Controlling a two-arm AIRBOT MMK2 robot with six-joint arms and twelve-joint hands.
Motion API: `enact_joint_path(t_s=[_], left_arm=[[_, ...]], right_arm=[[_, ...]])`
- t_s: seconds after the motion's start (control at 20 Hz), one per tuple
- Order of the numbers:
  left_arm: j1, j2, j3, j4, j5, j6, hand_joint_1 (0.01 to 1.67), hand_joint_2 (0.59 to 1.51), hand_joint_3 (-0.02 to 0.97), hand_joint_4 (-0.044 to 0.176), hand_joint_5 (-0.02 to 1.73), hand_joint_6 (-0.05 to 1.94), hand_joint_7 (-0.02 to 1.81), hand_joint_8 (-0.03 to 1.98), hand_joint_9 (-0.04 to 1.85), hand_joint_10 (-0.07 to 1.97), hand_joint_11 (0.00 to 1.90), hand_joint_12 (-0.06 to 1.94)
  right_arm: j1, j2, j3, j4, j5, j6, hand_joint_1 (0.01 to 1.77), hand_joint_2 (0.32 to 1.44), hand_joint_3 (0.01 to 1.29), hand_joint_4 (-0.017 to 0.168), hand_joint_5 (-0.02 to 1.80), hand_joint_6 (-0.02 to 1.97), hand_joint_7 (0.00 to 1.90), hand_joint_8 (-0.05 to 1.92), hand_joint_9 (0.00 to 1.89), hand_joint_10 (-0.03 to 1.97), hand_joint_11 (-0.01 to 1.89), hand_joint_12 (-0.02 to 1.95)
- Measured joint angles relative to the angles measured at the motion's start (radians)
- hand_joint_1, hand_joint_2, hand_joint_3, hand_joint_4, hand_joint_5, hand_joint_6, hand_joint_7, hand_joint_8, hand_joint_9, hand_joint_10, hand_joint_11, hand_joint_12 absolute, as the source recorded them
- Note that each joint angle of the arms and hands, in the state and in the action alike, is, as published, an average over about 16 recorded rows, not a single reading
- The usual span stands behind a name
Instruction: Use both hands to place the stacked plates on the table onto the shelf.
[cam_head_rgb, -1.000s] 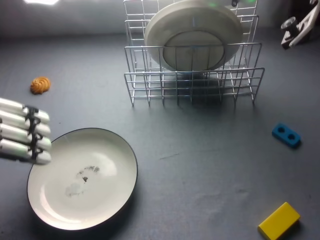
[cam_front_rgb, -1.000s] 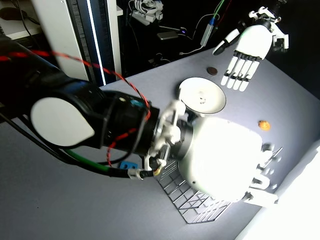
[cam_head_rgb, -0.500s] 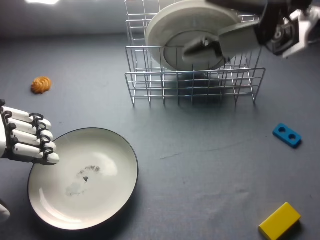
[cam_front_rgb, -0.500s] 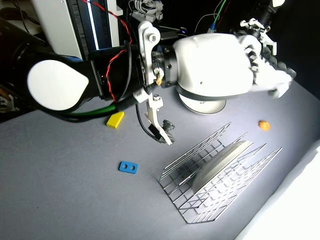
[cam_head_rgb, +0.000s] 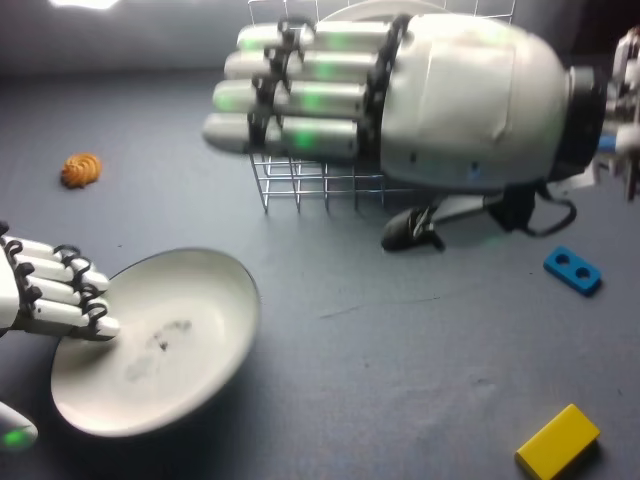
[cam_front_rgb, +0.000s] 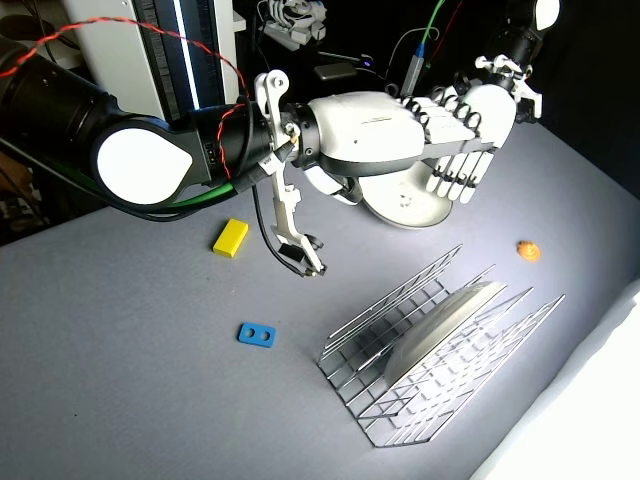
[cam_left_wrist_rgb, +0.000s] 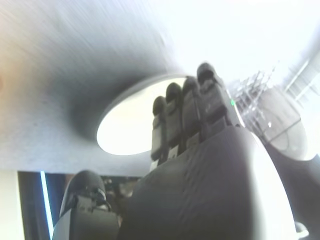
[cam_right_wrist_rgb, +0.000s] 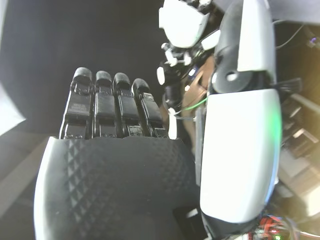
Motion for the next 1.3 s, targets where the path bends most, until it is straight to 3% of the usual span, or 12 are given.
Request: enact_joint_path(t_s=[0.25, 0.6, 1.3], left_arm=[[0.046, -0.007, 0.003, -0.06, 0.039, 0.0, 0.02, 1.091, 0.02, 0.0, 0.21, 0.02, 0.22, -0.01, 0.17, -0.03, 0.15, 0.03], [0.079, -0.008, 0.006, -0.096, 0.059, 0.0, 0.02, 1.098, 0.02, 0.0, 0.2, 0.01, 0.17, -0.01, 0.14, -0.03, 0.13, 0.03], [0.113, -0.008, 0.021, -0.114, 0.048, 0.0, 0.02, 1.104, 0.02, -0.001, 0.19, -0.01, 0.13, -0.01, 0.09, -0.03, 0.1, 0.03]], right_arm=[[-0.054, -0.022, -0.024, 0.016, 0.003, -0.097, 1.15, 0.87, 0.01, 0.003, 0.02, 0.01, 0.02, 0.03, 0.02, 0.0, 0.02, 0.0], [-0.1, -0.109, -0.011, 0.085, -0.032, -0.212, 1.15, 0.9, 0.01, 0.003, 0.02, 0.01, 0.02, 0.03, 0.02, 0.0, 0.02, 0.0], [-0.117, -0.457, 0.177, 0.295, -0.176, -0.405, 1.17, 0.92, 0.01, 0.003, 0.02, 0.01, 0.02, 0.02, 0.02, 0.0, 0.02, 0.0]])
